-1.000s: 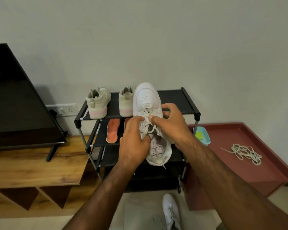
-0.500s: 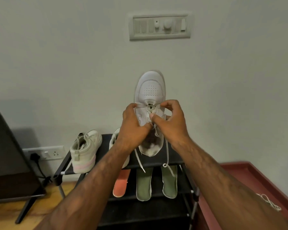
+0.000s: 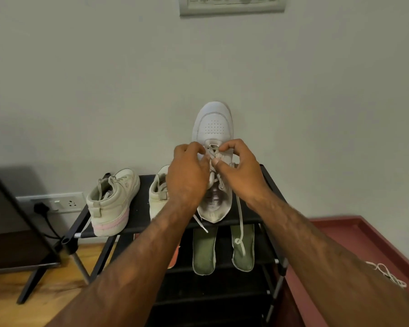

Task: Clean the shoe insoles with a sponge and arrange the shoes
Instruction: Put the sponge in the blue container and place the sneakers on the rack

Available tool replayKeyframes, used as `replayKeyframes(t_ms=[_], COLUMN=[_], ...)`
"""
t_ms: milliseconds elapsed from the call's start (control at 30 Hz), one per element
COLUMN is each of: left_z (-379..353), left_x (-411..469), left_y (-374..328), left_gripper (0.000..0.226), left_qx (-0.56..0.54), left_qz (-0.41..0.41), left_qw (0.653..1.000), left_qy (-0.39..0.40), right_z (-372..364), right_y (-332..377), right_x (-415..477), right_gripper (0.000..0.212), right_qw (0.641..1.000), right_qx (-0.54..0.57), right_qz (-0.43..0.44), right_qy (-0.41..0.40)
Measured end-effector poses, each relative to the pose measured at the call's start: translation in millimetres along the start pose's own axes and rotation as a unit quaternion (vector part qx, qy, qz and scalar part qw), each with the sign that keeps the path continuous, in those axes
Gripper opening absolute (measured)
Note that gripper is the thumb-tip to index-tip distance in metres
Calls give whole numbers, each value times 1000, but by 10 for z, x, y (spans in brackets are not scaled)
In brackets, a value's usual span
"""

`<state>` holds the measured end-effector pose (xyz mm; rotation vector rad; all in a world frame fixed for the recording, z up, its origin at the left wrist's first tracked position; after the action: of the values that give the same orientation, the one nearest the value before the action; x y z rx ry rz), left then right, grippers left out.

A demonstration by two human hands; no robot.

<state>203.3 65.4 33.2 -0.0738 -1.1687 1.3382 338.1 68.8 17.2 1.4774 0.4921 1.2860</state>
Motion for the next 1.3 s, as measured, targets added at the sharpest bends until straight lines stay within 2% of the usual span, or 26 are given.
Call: replayKeyframes(t_ms=[100,367,500,600,667,700,800,933,1033,1100,1233,1300], left_z=[-30,-44,-33,-5,-5,-17,9,56,88,104,84,17], left_x=[-10,-21,-27,24,64,94,171,289,333,327,314,293], left_y=[-20,-177,-233,-286,-330,-338,-387,-371,-318,-301,-330,-342], left_gripper=[22,23,19,22,18,19,18,12,12,15,16,33], left_qx=[52,67,-16,-1,-33,-84,-240,-293,-292,-268,-193,-117], left_qz=[-40,-14,79,132,184,225,340,433,466,439,328,233], left_qw=[997,997,996,991,982,971,906,838,816,833,910,952], left_qy=[-27,-39,-31,-29,-9,5,72,157,182,207,167,159], right_z=[5,75,33,-21,-37,-27,32,105,127,128,96,85], right_y=[10,54,42,46,65,69,94,129,99,67,90,134], right_x=[12,-30,-69,-102,-112,-106,-85,-32,-20,-38,-62,-57], right_gripper=[24,29,32,34,36,37,41,41,34,31,33,36], right_qw=[1000,996,994,992,990,990,995,997,997,997,997,995], right_qx=[-12,-80,-90,-113,-128,-126,-90,-57,-28,-37,-56,-92], right_qz=[-6,10,10,27,31,28,-8,-44,-66,-67,-56,-36], right_qy=[-15,-40,-56,-55,-52,-50,-33,1,17,8,6,4])
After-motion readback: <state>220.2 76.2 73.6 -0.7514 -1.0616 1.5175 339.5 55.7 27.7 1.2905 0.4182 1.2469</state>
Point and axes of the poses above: each hand's wrist, its own x-axis towards the middle knuckle, its own z-axis out of the back of the hand, y = z × x, the point moved 1 cm from there along x, towards the middle knuckle, and after that the axes turned 10 degrees about -y, right-handed, at the moved point
